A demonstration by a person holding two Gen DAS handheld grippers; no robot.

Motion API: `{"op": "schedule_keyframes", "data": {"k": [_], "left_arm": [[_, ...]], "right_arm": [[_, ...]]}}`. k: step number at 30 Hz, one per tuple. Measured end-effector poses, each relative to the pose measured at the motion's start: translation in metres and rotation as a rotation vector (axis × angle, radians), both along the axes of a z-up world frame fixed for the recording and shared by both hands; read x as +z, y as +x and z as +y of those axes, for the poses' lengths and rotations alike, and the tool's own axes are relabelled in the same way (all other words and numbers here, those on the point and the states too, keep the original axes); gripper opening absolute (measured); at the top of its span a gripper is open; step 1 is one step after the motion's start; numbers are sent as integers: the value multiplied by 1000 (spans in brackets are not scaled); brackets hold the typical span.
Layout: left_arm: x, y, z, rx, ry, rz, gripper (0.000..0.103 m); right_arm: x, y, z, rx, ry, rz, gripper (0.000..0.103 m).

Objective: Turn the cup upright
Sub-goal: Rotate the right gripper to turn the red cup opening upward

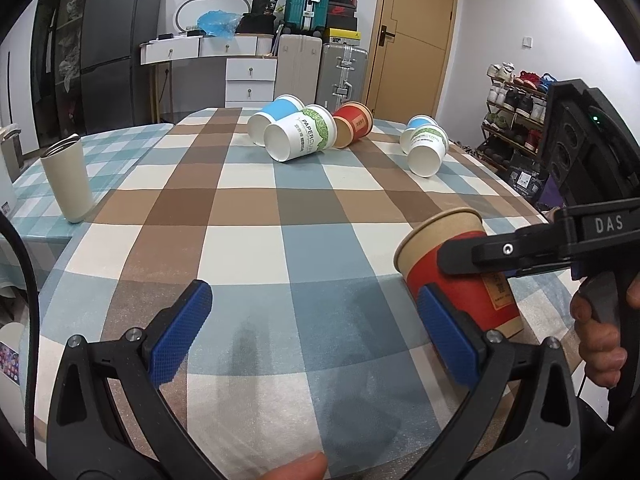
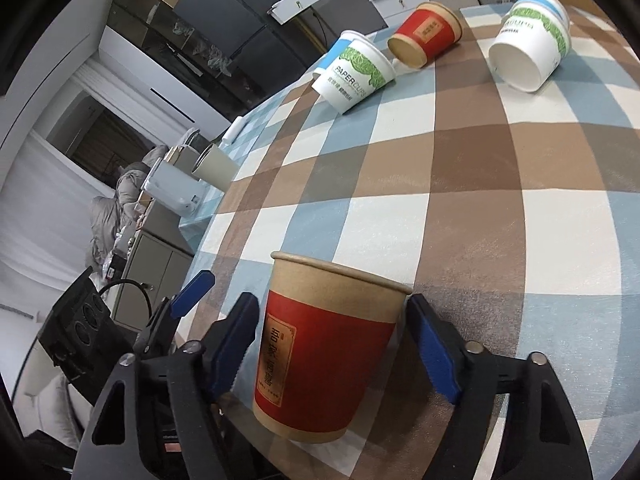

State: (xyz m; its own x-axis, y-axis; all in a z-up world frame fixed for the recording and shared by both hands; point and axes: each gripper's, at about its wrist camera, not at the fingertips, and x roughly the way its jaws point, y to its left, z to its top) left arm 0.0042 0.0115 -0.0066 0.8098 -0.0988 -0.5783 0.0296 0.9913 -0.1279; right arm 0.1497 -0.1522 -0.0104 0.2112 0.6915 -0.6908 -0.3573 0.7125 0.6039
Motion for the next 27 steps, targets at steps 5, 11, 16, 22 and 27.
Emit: {"op": "schedule_keyframes", "data": {"k": [5,11,16,22,27], "left_arm": [[0,0,0,1,-2,1,102],[-1,1,1,9,-5,1,102],[-1,1,1,9,-7,1,102],[-1,1,1,10,-9,1,102],[-1,1,1,10,-8,0,102]], "right_arm": [[2,-2,-1,13,14,12,69],[20,-13,-4,-24,-22,-146,67],[35,-28,-2,-104,-131,-393,67],[35,-35,-3,-176,-179,-503,67],[36,-35,4,-186,-203,-536,67]]}}
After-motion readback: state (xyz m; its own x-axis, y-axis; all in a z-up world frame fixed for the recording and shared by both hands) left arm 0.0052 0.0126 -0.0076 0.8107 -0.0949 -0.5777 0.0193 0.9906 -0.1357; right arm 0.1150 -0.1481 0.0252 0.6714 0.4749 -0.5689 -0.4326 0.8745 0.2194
